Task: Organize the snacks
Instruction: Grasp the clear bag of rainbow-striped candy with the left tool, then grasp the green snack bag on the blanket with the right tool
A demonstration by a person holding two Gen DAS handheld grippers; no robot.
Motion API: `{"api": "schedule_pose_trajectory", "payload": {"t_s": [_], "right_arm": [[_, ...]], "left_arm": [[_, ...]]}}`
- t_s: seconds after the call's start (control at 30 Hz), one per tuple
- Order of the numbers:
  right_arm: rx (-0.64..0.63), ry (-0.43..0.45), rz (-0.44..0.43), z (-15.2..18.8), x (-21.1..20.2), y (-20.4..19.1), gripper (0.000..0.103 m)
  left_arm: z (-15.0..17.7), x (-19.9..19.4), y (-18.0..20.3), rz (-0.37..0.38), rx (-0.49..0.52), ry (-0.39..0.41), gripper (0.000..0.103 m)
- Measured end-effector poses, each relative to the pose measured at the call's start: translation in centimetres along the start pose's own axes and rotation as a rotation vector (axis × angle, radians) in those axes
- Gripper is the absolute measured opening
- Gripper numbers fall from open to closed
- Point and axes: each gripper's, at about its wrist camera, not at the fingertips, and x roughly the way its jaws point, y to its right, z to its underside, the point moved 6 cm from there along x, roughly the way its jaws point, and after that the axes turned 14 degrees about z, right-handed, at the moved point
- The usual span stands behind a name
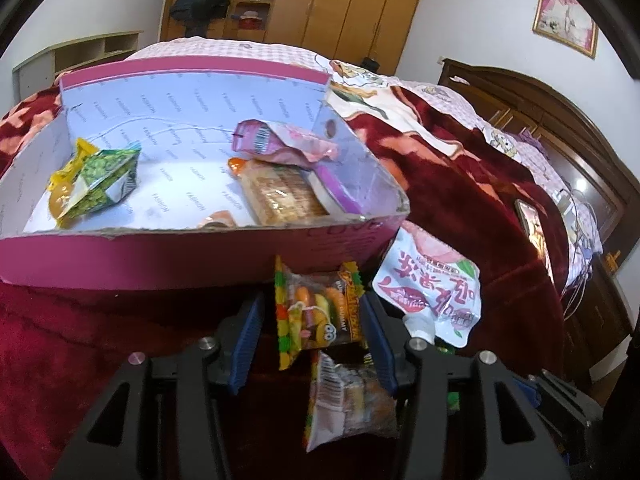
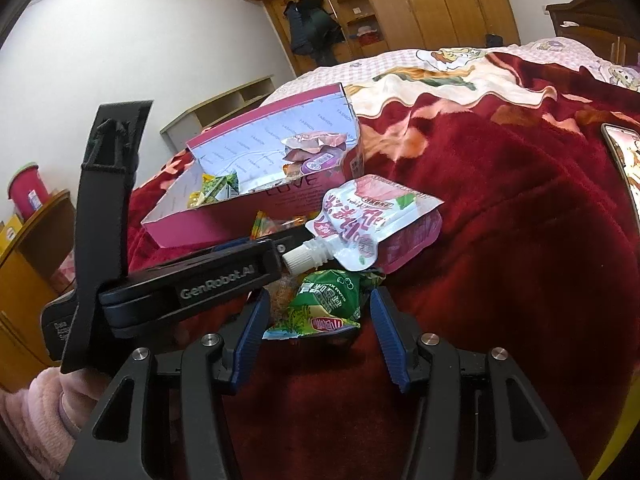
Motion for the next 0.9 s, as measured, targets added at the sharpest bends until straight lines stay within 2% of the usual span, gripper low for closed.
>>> {"api": "schedule_pose_trajectory", "payload": {"t_s": [0.2, 0.3, 0.43, 0.6, 0.9], "right_arm": [[0.003, -0.006, -0.002, 0.1, 0.1, 0.1, 0.055], [0.005, -0.007, -0.005, 0.1, 0.2, 0.0, 0.055], [0.007, -0.013, -0.008, 0.2, 0.3, 0.0, 0.055], [0.014, -0.014, -0.013, 0.2, 0.3, 0.0, 0.055], [-0.007, 0.004, -0.025, -0.1, -0.5, -1.1, 0.055]], "left_arm": [[-0.2, 0.9, 0.1, -0.022, 0.004, -0.011, 0.052], [-0.1, 0.8, 0.1, -0.039, 0.012, -0.004, 0.039], [-0.1, 0.6, -0.2, -0.028, -0.003, 0.007, 0.038], [0.1, -1.0, -0.8, -0.033, -0.011, 0.023, 0.038], [0.9, -5.5, -3.5, -0.084, -0.037, 0.056, 0.038]]}}
